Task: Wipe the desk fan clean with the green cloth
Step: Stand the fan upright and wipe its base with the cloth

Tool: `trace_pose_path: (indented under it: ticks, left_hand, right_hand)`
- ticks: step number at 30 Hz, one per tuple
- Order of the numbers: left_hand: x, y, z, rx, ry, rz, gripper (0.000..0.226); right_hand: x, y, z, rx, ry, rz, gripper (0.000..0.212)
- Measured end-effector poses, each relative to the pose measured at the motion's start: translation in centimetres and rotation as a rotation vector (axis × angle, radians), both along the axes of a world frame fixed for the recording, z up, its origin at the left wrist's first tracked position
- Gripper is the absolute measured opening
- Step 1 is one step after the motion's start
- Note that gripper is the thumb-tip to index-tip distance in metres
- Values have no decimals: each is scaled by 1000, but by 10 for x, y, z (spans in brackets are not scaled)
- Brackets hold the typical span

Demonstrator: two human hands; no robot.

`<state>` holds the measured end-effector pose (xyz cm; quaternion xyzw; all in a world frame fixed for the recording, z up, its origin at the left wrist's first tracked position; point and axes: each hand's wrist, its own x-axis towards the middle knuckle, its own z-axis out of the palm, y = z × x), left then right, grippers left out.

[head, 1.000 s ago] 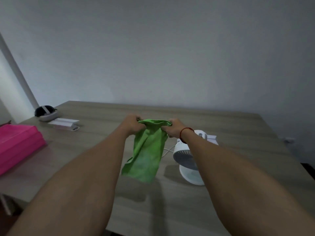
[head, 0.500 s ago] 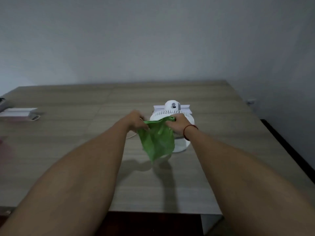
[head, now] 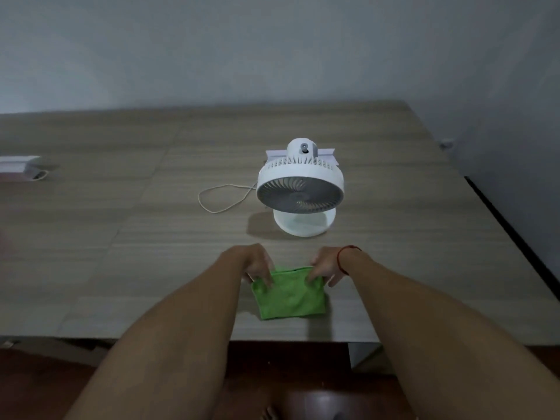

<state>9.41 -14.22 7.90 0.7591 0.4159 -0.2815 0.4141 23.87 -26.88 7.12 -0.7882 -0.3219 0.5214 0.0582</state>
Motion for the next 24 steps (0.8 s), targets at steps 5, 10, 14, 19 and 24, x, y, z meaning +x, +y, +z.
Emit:
trace_pose_path:
  ticks: [5,10,14,19,24]
  left_hand:
    - [4,0,-56,188,-127,-9,41]
    - [16,-1,-85,284,-266,101,41]
    - [15,-3,-98,275,-206,297,49]
    - [13,-12,-109,77,-103,463,29]
    - [17,-24,-121,29,-129,478,35]
  right_hand:
    - [1,-2,-45,55,-119,-15,54]
    - [7,2,-67,143,-235,-140,41]
    - [8,-3,-85,134,-332,-327,44]
    - [0,-5,-101,55,-230,-491,56]
    - [-9,5,-111,61,-105,-466,50]
